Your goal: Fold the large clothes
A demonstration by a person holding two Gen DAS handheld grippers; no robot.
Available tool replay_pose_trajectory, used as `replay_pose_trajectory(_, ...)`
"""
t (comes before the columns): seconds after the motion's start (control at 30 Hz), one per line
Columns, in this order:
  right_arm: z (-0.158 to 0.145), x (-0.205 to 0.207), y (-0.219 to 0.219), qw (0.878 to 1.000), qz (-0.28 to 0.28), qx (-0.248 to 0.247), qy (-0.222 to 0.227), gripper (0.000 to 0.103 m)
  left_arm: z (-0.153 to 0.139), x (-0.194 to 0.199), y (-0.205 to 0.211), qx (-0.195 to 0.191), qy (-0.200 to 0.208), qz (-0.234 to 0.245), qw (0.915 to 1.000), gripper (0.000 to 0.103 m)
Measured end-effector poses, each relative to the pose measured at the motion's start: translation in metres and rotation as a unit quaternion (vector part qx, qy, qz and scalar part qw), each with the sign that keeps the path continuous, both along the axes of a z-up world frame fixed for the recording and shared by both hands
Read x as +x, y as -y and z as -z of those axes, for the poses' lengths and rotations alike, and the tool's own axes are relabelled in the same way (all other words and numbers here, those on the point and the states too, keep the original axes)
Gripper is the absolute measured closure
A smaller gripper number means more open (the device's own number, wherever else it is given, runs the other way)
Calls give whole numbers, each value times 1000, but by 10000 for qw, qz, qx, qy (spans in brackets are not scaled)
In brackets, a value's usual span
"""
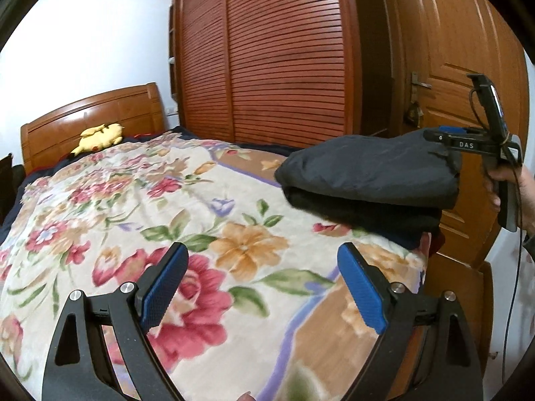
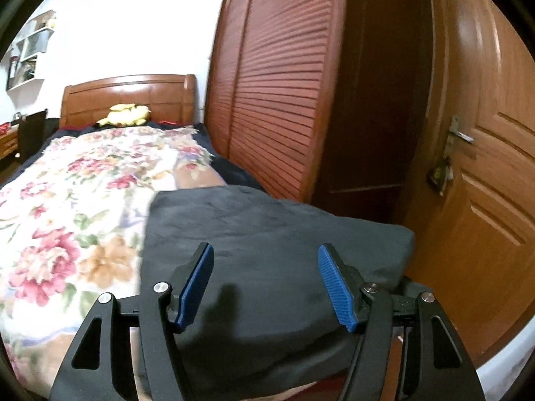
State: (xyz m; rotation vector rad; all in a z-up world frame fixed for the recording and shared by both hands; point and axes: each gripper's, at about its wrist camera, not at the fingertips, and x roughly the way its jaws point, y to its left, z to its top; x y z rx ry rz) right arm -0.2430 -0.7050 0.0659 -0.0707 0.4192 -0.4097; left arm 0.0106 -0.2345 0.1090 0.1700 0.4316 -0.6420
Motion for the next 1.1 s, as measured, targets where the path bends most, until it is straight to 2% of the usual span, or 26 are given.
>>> replay_pose_trajectory(0.07, -5, -5, -14, 9999, -131, -9, 7, 32, 3, -1, -13, -13, -15, -84, 10000, 12)
replay_pose_trajectory(0.27, 19, 16, -62, 9976, -664, 170, -80, 19, 15, -4, -56, 27, -47, -470, 9989, 12)
replay_pose_trajectory(0.37, 31, 25, -85, 9944, -996, 328, -98, 19, 24, -3, -79, 79, 14, -787, 9969, 12)
replay_pose_trajectory(0.7, 79, 59, -166, 9774, -2057, 420, -261, 19, 68, 14, -160, 132, -225, -1689, 9853, 12)
replay_pose_trajectory(0.9, 102, 74, -197, 9677, -2436, 557, -343, 19, 86, 23, -195, 264, -301, -2123, 9764, 12)
replay_pose_trajectory(1.1, 122, 100, -212, 9615, -2622, 736, -359, 19, 89, 20, -214, 186, -221, -2374, 9710, 12)
